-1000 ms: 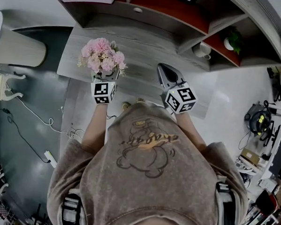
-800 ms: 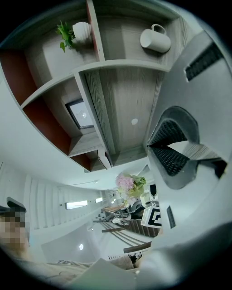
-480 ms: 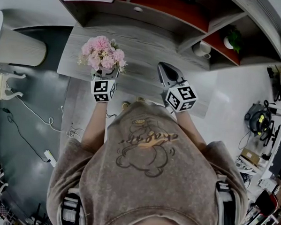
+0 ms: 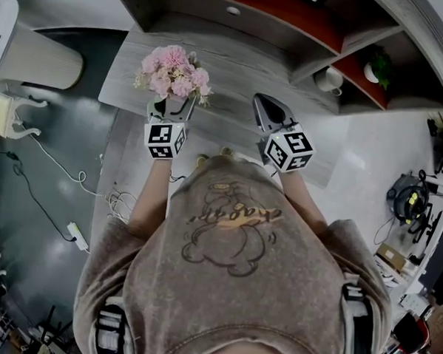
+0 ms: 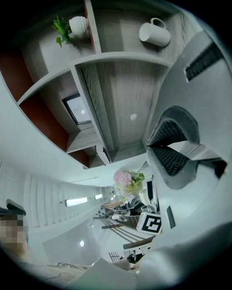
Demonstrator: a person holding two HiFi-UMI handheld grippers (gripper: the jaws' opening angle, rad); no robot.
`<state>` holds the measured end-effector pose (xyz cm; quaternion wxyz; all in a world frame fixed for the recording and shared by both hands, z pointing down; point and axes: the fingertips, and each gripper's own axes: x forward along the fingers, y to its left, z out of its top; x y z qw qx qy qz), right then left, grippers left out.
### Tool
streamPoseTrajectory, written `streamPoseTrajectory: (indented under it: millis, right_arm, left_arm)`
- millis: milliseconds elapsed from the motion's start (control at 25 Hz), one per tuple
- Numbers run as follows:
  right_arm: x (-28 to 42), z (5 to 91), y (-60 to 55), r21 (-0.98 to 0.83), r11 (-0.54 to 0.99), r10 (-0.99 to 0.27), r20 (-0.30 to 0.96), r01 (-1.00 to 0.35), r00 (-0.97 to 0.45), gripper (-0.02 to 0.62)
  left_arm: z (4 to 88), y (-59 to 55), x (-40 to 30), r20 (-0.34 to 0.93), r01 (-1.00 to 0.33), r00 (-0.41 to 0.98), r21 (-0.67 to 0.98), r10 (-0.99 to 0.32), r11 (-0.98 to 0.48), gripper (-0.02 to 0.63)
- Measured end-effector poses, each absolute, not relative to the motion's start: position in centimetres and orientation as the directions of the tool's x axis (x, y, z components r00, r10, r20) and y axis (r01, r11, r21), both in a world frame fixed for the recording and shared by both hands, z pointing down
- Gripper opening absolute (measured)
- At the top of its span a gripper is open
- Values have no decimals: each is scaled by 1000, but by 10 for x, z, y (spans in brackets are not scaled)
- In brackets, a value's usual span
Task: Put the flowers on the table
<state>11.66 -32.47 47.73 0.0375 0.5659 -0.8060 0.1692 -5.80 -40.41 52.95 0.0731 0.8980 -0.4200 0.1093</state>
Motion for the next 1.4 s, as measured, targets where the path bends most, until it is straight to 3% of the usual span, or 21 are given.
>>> streamPoseTrajectory:
  millis: [640, 1120, 1400]
  right_arm:
    - [61, 475, -339, -231, 472, -825, 224, -851, -518, -5]
    - [45, 465, -343, -179, 518, -810, 211, -836, -547, -5]
    - [46, 465, -340, -169, 510, -818, 208, -843, -536, -3]
  left_arm:
    - [477, -363, -112, 205, -828, 558, 71, -804, -556, 321]
    - [453, -333, -144, 165, -880, 474, 134, -865, -457, 324]
    - [455, -327, -154, 164, -893, 448, 135, -879, -430, 121]
